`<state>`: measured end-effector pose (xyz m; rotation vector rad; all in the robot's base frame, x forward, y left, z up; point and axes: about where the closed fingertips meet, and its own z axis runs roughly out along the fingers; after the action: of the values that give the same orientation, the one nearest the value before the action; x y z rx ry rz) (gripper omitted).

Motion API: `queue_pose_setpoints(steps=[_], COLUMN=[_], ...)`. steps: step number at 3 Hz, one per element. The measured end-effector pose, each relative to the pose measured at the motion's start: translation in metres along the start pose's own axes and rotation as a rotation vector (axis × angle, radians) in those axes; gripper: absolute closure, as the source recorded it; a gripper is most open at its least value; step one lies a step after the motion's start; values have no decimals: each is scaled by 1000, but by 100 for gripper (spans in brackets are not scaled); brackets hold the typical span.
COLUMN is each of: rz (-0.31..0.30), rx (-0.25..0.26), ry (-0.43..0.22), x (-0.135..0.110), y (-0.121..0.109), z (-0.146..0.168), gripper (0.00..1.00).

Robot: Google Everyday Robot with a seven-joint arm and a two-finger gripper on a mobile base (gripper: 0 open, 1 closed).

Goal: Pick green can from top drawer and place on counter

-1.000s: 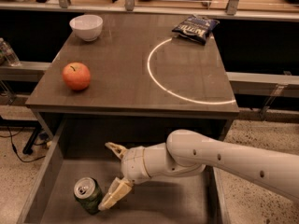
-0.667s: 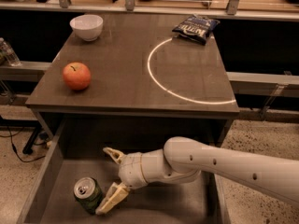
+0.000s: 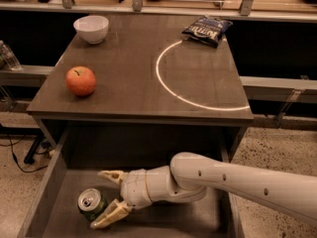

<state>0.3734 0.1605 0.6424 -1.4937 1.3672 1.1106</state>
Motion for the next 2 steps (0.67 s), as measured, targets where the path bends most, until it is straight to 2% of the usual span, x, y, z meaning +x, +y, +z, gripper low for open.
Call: queue_pose_setpoints(steps=[1,2], rz=[16,40], rx=[-49,-79], ry=[-47,-75], x=[-19,-25], y=[14,23], z=[11,22], gripper=[52,74])
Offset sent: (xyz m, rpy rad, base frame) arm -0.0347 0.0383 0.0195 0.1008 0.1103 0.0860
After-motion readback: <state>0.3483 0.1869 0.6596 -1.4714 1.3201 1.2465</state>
